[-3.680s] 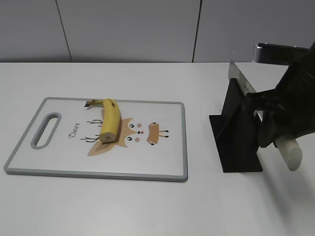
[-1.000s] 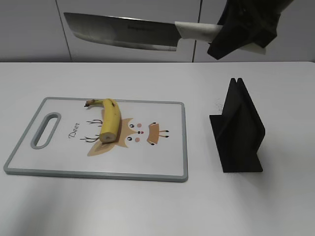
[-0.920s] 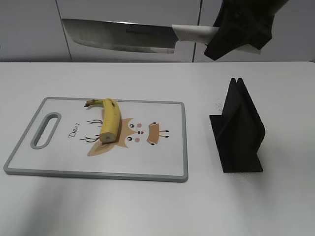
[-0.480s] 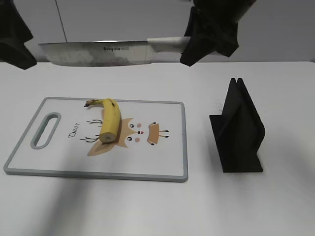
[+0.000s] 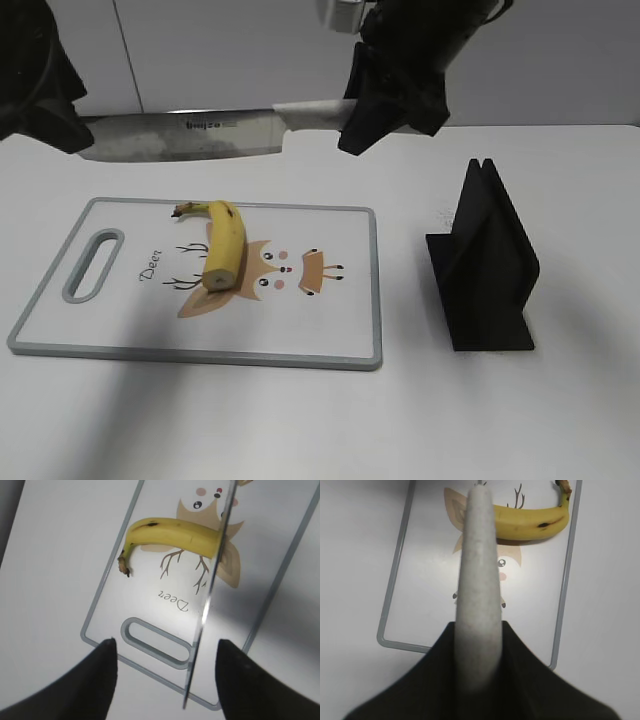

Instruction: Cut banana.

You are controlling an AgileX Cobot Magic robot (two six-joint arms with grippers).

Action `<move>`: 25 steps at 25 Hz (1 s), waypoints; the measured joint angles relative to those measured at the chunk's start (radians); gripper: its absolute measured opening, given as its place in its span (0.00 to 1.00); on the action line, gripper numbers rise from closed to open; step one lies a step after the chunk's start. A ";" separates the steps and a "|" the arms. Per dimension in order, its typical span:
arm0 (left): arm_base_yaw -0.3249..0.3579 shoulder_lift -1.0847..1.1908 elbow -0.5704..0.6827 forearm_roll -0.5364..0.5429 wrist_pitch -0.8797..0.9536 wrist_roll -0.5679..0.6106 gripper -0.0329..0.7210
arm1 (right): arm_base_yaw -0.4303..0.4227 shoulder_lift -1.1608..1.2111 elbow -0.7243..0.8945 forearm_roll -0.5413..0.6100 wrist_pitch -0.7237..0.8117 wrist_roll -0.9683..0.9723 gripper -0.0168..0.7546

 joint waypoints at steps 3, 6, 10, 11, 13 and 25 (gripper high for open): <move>0.000 0.026 -0.002 0.000 0.002 0.001 0.82 | 0.007 0.011 -0.010 0.009 0.000 -0.026 0.24; 0.000 0.052 -0.002 -0.009 -0.001 0.003 0.79 | 0.010 0.022 -0.018 0.017 -0.001 -0.032 0.24; 0.000 0.071 -0.002 -0.013 -0.013 0.003 0.65 | 0.010 0.037 -0.021 0.023 -0.013 -0.035 0.24; 0.000 0.076 -0.002 -0.013 -0.015 0.003 0.58 | 0.010 0.039 -0.021 0.023 -0.020 -0.035 0.24; 0.000 0.086 -0.002 -0.016 -0.019 0.003 0.42 | 0.010 0.041 -0.021 0.023 -0.030 -0.033 0.24; -0.011 0.196 -0.002 -0.008 -0.025 0.009 0.06 | 0.022 0.107 -0.024 -0.030 -0.041 0.037 0.24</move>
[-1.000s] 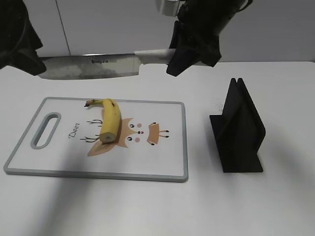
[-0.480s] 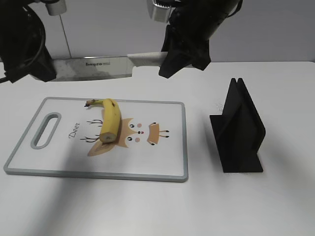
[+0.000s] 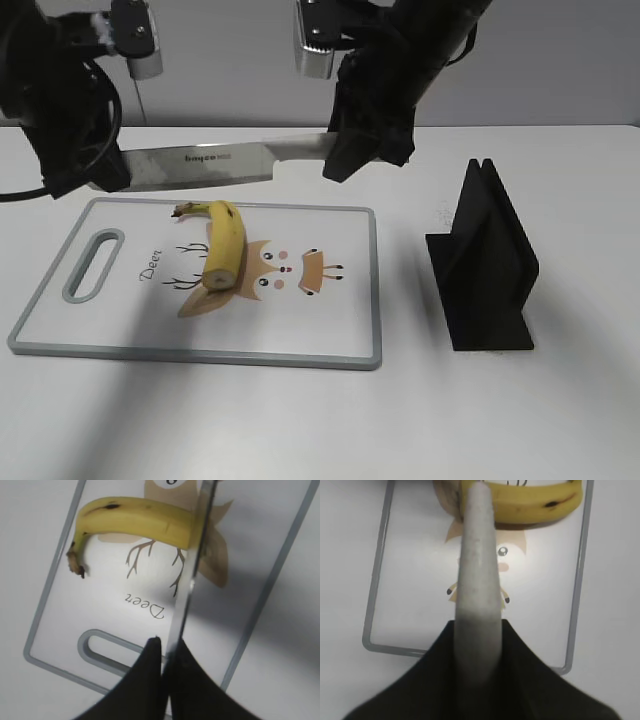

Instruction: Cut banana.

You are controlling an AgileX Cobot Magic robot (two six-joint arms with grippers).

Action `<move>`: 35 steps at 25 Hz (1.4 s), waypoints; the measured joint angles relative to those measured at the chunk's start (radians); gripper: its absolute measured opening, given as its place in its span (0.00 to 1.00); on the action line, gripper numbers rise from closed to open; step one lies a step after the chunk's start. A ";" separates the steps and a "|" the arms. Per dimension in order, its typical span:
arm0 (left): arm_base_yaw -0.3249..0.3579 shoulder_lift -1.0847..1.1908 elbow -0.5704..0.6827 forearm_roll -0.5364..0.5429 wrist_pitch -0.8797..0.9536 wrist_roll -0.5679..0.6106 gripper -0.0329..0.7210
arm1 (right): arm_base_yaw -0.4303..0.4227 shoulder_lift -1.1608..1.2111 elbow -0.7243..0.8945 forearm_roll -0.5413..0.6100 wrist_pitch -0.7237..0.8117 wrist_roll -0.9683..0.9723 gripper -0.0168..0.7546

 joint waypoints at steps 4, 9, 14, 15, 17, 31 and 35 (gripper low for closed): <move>-0.025 0.033 0.047 0.028 -0.076 -0.032 0.06 | 0.039 0.028 0.000 -0.118 0.011 0.113 0.24; -0.050 0.047 0.189 0.057 -0.205 -0.049 0.06 | 0.080 0.088 0.000 -0.177 0.023 0.159 0.25; -0.050 0.051 0.238 0.055 -0.285 -0.052 0.06 | 0.086 0.118 0.000 -0.194 0.013 0.173 0.25; -0.050 0.056 0.238 0.054 -0.293 -0.051 0.06 | 0.086 0.122 0.000 -0.198 0.012 0.176 0.25; -0.050 0.071 0.238 0.052 -0.301 -0.051 0.06 | 0.086 0.134 0.000 -0.201 0.009 0.180 0.25; -0.050 0.118 0.238 0.049 -0.347 -0.051 0.06 | 0.086 0.156 0.001 -0.222 -0.034 0.183 0.25; -0.050 0.118 0.238 0.049 -0.349 -0.051 0.06 | 0.086 0.156 0.001 -0.224 -0.039 0.183 0.25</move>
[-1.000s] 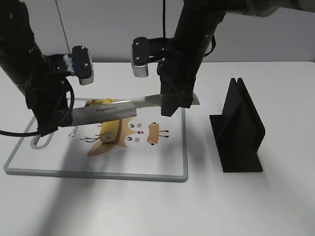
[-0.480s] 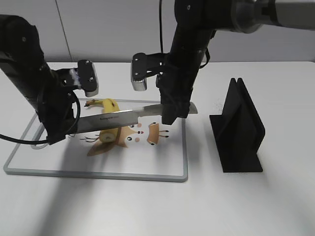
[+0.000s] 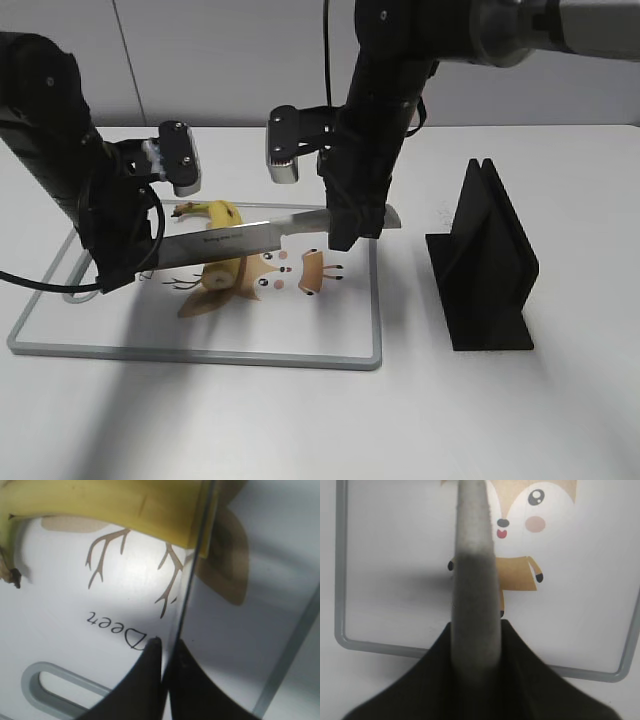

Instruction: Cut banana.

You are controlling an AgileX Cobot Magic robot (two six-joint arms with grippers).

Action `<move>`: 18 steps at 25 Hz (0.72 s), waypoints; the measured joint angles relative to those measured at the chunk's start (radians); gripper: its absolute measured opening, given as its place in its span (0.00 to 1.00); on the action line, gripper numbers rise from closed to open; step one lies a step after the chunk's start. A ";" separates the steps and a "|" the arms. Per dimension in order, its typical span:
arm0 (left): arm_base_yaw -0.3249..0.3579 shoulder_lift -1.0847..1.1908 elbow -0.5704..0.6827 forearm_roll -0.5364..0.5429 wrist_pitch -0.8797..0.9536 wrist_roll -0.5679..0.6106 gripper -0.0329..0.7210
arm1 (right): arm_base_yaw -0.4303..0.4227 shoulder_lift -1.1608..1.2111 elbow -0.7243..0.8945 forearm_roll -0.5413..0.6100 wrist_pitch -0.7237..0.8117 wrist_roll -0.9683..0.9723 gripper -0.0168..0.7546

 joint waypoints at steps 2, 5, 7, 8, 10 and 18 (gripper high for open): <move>0.000 0.000 0.000 0.000 -0.003 0.000 0.06 | 0.000 0.000 0.000 -0.002 -0.004 0.000 0.25; 0.000 0.000 0.000 0.000 -0.010 0.000 0.06 | 0.000 0.001 0.000 -0.006 -0.010 0.000 0.25; 0.000 0.000 0.000 0.000 -0.011 0.000 0.06 | 0.000 0.001 0.000 -0.006 -0.010 0.000 0.25; 0.000 0.000 0.000 0.000 -0.011 0.000 0.06 | 0.000 -0.001 0.000 -0.006 -0.011 0.000 0.25; 0.000 0.000 0.000 0.000 -0.011 0.000 0.06 | 0.000 0.006 0.000 -0.006 -0.012 0.000 0.25; 0.000 0.019 0.003 0.000 -0.016 0.000 0.06 | 0.000 0.024 0.000 -0.006 -0.012 0.000 0.25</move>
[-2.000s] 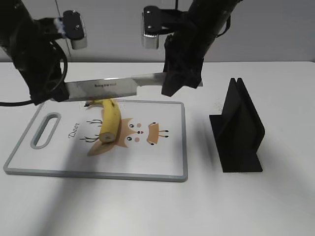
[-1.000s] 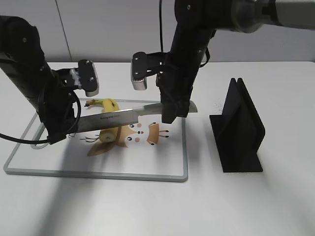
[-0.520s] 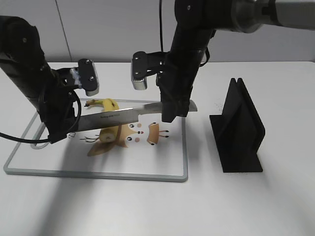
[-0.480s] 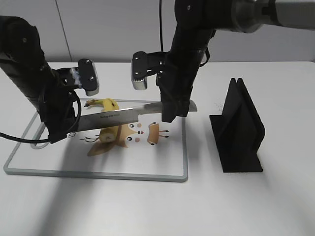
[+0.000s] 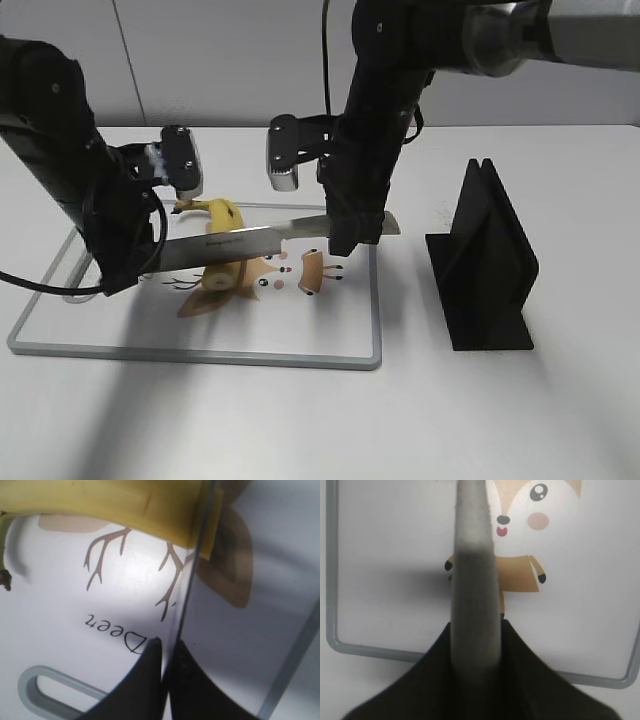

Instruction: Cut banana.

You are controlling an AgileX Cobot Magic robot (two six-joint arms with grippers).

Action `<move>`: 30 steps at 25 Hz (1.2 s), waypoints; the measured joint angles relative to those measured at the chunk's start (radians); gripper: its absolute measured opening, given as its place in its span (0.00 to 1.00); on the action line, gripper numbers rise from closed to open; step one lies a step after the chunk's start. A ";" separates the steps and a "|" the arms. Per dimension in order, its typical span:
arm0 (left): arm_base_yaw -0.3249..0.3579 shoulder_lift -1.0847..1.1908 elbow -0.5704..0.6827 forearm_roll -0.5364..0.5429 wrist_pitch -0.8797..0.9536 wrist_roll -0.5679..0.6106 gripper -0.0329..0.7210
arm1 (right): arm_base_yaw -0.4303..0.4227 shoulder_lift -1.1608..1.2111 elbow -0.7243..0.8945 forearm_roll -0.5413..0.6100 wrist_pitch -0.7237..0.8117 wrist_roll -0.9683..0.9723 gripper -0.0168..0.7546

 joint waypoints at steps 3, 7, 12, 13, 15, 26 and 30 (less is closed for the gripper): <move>0.000 0.012 -0.005 0.001 -0.002 0.000 0.06 | 0.000 0.011 -0.003 0.000 -0.001 0.000 0.25; 0.000 0.027 -0.007 0.003 -0.008 0.001 0.06 | -0.001 0.030 -0.008 0.000 -0.003 -0.001 0.25; 0.000 0.051 0.011 0.000 -0.061 0.003 0.06 | -0.001 0.043 -0.010 -0.001 -0.013 -0.001 0.25; 0.000 0.060 0.024 -0.005 -0.087 0.003 0.06 | -0.001 0.049 -0.010 -0.005 -0.024 -0.001 0.25; 0.000 0.085 0.047 -0.015 -0.144 0.002 0.06 | 0.000 0.085 -0.009 -0.012 -0.038 -0.004 0.26; -0.002 0.084 0.066 -0.014 -0.186 0.008 0.06 | -0.003 0.108 -0.011 -0.005 -0.031 -0.004 0.26; -0.002 0.072 0.072 -0.014 -0.184 0.007 0.06 | -0.003 0.101 -0.011 -0.005 -0.031 -0.004 0.26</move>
